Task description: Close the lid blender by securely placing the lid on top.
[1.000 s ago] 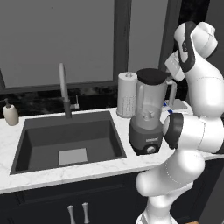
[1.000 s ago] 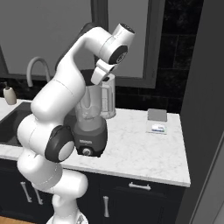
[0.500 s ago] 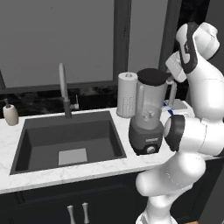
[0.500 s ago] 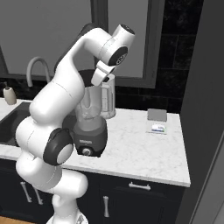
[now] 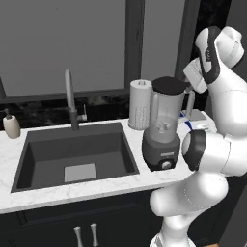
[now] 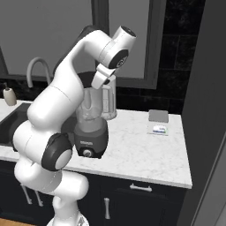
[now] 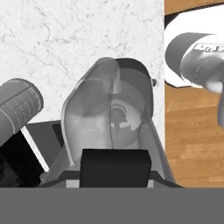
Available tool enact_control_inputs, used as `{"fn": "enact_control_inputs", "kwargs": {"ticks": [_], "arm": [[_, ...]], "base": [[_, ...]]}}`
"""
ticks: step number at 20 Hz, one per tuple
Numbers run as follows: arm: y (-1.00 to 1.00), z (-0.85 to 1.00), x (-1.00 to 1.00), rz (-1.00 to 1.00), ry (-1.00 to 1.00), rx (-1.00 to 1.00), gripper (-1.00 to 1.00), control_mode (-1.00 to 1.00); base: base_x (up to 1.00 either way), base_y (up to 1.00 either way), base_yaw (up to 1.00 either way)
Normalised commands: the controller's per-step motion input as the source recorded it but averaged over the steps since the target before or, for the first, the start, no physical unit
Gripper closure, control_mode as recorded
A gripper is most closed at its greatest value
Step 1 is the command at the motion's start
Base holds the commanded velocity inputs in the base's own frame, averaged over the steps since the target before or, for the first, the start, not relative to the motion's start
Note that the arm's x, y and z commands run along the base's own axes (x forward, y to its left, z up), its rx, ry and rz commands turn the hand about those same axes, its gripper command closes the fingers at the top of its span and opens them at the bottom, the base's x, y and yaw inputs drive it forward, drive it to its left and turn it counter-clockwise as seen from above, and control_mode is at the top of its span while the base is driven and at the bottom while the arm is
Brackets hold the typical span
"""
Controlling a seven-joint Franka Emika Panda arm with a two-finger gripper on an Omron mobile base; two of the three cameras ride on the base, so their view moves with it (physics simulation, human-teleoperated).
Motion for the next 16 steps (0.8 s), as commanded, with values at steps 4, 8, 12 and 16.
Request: {"fn": "enact_control_inputs", "kwargs": {"ticks": [4, 8, 12, 16], "arm": [[0.18, 0.00, 0.00, 0.00, 0.00, 0.00, 1.00, -1.00], [0.18, 0.00, 0.00, 0.00, 0.00, 0.00, 1.00, -1.00], [0.00, 0.00, 0.00, 0.00, 0.00, 0.00, -1.00, -1.00], [0.00, 0.01, 0.00, 0.00, -0.01, 0.00, -1.00, -1.00]], "base": [[0.00, 0.00, 0.00], [0.00, 0.00, 0.00], [0.00, 0.00, 0.00], [0.00, 0.00, 0.00]]}}
